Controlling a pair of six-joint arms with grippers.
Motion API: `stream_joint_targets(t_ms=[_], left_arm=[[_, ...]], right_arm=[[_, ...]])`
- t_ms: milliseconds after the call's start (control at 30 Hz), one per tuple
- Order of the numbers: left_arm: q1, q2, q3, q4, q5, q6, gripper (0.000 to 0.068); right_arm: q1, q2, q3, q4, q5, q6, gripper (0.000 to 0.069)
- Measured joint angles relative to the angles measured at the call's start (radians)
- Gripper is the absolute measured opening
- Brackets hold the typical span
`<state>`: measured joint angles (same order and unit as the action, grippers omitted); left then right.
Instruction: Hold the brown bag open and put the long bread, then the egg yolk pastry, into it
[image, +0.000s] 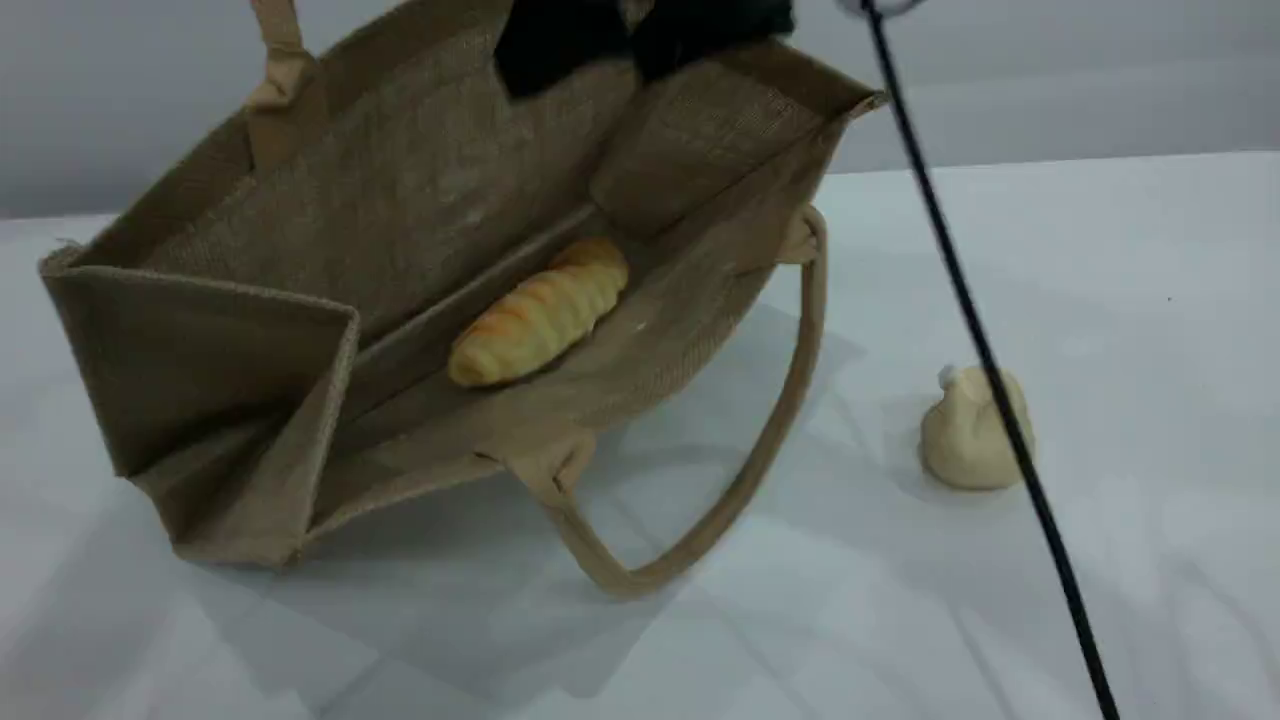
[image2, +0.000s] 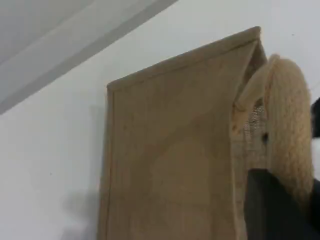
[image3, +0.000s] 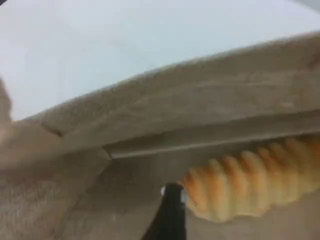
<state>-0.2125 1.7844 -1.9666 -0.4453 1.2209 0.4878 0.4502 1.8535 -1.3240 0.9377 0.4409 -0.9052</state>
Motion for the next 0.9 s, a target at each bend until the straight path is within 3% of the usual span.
stream_joint_targets(t_ms=[267, 433, 733, 900], left_arm=[[0.0, 0.0, 0.0, 0.002, 0.0, 0.0, 0.0087], [0.0, 0.0, 0.0, 0.002, 0.0, 0.001, 0.0087], [0.0, 0.0, 0.0, 0.001, 0.0, 0.001, 0.0087], [0.0, 0.0, 0.0, 0.001, 0.001, 0.002, 0.0087]], right_arm=[[-0.204, -0.114, 0.0, -0.331, 0.185, 0.285, 0.0564], [-0.334, -0.052, 0.022, -0.496, 0.296, 0.477, 0.0554], [-0.35, 0.078, 0.17, -0.492, 0.178, 0.506, 0.0554], [-0.35, 0.147, 0.176, -0.392, 0.11, 0.434, 0.0554]])
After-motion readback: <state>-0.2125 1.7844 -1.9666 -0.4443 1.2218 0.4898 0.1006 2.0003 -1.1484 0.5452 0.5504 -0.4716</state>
